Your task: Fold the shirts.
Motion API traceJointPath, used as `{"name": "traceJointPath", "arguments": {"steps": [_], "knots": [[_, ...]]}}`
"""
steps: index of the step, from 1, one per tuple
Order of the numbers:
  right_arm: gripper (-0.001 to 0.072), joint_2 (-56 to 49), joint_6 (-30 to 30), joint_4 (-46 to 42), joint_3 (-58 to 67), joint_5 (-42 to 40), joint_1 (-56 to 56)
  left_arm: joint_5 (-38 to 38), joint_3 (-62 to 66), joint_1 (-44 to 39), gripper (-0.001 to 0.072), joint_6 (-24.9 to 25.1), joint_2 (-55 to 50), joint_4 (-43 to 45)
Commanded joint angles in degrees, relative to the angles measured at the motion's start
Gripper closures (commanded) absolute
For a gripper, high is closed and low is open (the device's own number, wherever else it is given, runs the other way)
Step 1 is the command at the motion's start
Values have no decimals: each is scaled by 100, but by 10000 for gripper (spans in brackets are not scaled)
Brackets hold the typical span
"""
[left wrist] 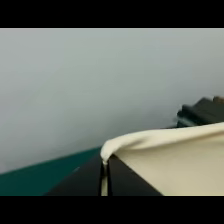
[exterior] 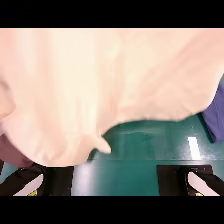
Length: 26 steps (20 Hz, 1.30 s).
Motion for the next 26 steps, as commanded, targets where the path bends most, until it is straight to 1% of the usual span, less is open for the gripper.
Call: {"name": "traceJointPath", "arguments": {"steps": [1, 2, 4, 6, 8, 10, 13, 16, 17, 18, 19, 20, 21, 23, 24, 25, 26], "knots": [[701, -1036, 98, -57, -120, 1023, 0, -1060, -260, 7, 684, -197, -938, 507], [701, -1366, 94, -57, -354, 1080, 0, -1268, -369, 7, 684, -201, -1305, 490], [700, -1967, 90, -59, -809, 990, -2, -1296, -651, 7, 684, -280, -1976, 446], [700, -2564, 31, -59, -1224, 564, 0, -1189, -896, 7, 683, -280, -2715, 455], [701, -3064, -74, -61, -1502, -74, 0, -890, -955, 7, 683, -275, -3401, 455], [700, -3501, -72, -57, -1554, -614, 0, -363, -955, 7, 683, -275, -3956, 452], [700, -3917, -70, -9, -1550, -1163, 0, 173, -955, 7, 683, -282, -4448, 452], [698, -4127, -61, -4, -1526, -1443, 0, 236, -955, 7, 679, -345, -4640, 455], [687, -4153, -63, 39, -1526, -1482, -2, 240, -955, 7, 508, -369, -4647, 455], [519, -4177, -66, 179, -1523, -1519, -2, 236, -951, 7, 234, -457, -4647, 455], [294, -4177, -63, 310, -1521, -1552, -31, 181, -933, 7, 144, -494, -4645, 461], [242, -4172, -66, 461, -1453, -1486, -85, 37, -868, 7, 144, -496, -4642, 509], [243, -4170, -66, 610, -1338, -1296, -146, -199, -748, 37, 144, -492, -4623, 553], [256, -4111, -79, 732, -1113, -586, -297, -796, -507, 197, 147, -496, -4481, 535], [259, -4006, -170, 739, -1130, -205, -387, -1027, -509, 326, 193, -498, -4319, 472], [259, -3856, -295, 739, -1263, 74, -457, -1270, -514, 461, 223, -498, -4177, 428], [260, -3620, -389, 741, -1547, 271, -533, -1563, -544, 603, 224, -498, -4033, 304]]}}
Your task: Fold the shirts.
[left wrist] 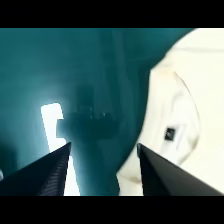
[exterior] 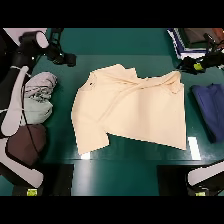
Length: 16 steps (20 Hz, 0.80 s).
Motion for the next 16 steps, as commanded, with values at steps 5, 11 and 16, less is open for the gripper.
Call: {"name": "traceJointPath", "arguments": {"steps": [5, 11, 16], "knots": [[260, 1893, -442, 120, -2409, 984, -494, -1099, -1637, 654, 223, 103, 1222, -671], [261, 3528, -627, 144, -4564, 1102, -546, -890, -4562, 785, 223, 619, 2459, -951], [260, 4236, -678, 413, -5230, 1130, -553, -295, -5698, 785, 195, 859, 2507, -1775]]}}
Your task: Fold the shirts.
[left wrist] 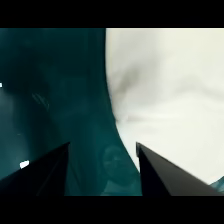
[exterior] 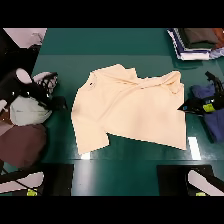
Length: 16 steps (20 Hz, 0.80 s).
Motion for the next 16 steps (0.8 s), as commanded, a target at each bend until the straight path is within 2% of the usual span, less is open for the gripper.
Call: {"name": "traceJointPath", "arguments": {"steps": [1, 5, 8, 9, 10, 12, 16], "knots": [[261, 525, -42, 131, -479, 61, -9, 581, -791, 15, 195, 160, 109, -608], [261, 826, -42, 120, -494, 55, -9, 929, -1001, -4, 197, 286, 105, -1158], [260, 852, -42, 92, -496, 72, -9, 1180, -1152, -157, 198, 361, 103, -1248], [261, 850, -42, 76, -496, 70, -9, 1261, -1163, -214, 222, 341, 103, -1248], [260, 846, -42, 79, -496, 70, -9, 1296, -1161, -216, 341, 343, 103, -1316], [260, 846, -42, 63, -496, 98, -85, 1362, -1161, -216, 688, 348, 105, -1491], [260, 863, 2, -409, -741, 645, -861, 1241, -1154, -216, 684, 481, 186, -1475]]}}
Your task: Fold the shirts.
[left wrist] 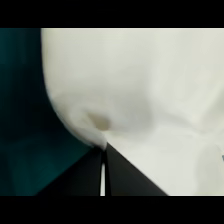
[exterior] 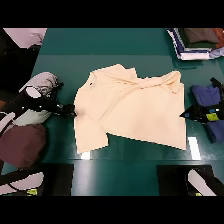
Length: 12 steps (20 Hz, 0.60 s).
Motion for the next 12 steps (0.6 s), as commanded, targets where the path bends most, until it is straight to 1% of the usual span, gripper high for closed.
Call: {"name": "traceJointPath", "arguments": {"steps": [1, 3, 6, 8, 12], "knots": [[260, 15, 59, -540, -389, 363, -734, 4, -4, -11, 685, 192, 136, -50], [257, 11, 74, -782, -940, 256, -1333, 26, -4, -11, 684, 240, 313, -48], [259, -46, 70, -798, -1593, -214, -2017, 22, -2, -11, 684, 343, 457, -57], [260, -229, 31, -820, -1818, -306, -2194, 22, 0, -11, 684, 343, 463, -59], [262, -634, 11, -960, -1882, -361, -2170, 22, 0, -11, 684, 348, 463, -57]]}}
